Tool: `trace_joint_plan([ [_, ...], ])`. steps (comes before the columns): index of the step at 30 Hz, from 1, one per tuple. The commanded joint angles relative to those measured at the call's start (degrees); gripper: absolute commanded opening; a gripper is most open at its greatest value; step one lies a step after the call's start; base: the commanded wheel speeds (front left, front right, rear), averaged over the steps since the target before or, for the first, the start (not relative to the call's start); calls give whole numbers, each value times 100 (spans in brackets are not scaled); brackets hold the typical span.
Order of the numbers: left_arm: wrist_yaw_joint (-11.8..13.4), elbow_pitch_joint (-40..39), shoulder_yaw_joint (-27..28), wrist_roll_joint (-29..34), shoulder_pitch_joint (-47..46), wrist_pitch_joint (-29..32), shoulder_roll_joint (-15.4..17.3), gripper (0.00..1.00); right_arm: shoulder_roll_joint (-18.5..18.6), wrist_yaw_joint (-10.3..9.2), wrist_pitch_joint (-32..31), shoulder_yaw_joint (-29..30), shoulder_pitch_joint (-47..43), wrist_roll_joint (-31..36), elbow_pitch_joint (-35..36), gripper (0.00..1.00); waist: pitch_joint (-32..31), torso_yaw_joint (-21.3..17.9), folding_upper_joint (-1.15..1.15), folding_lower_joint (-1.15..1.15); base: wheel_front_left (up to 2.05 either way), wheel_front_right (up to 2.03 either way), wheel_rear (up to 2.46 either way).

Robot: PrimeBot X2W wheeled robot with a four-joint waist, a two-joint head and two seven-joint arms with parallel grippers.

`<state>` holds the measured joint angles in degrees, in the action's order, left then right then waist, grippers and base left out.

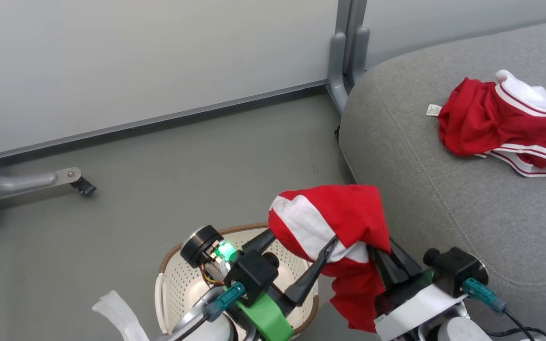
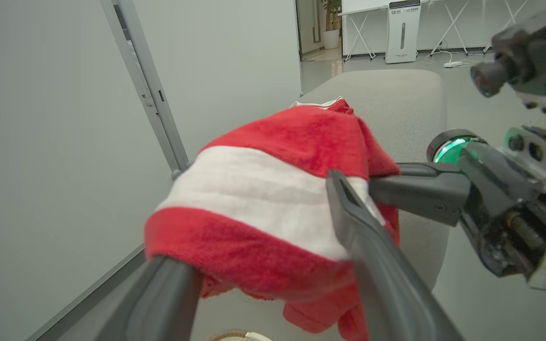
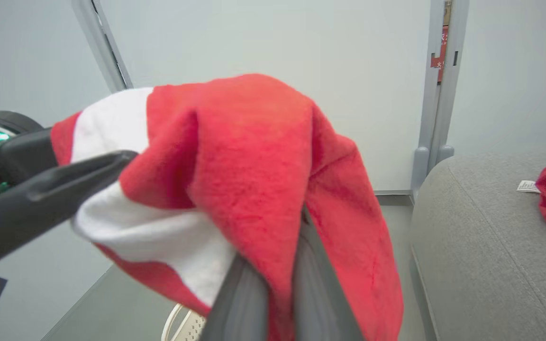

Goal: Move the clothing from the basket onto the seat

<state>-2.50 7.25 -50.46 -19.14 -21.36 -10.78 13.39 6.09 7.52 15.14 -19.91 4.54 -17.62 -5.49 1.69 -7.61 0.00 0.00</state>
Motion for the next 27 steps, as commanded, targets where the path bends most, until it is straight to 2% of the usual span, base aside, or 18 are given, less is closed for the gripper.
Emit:
trace_joint_plan([
  [1, 33, 17, 24, -44, 128, -45, 66, 100, -5, -6, 1, 99, 64, 10, 70, 0, 126, -151, 0, 0, 0, 0, 0],
  [13, 155, -62, 239, -132, 167, -113, 390, 100, -17, -6, 1, 897, -6, 119, 655, 0, 717, -904, 0, 0, 0, 0, 0],
  [27, 133, -325, 329, -4, -192, 137, 823, 100, -278, -6, 0, 1267, -25, 98, 1054, 0, 1526, -2036, 0, 0, 0, 0, 0],
])
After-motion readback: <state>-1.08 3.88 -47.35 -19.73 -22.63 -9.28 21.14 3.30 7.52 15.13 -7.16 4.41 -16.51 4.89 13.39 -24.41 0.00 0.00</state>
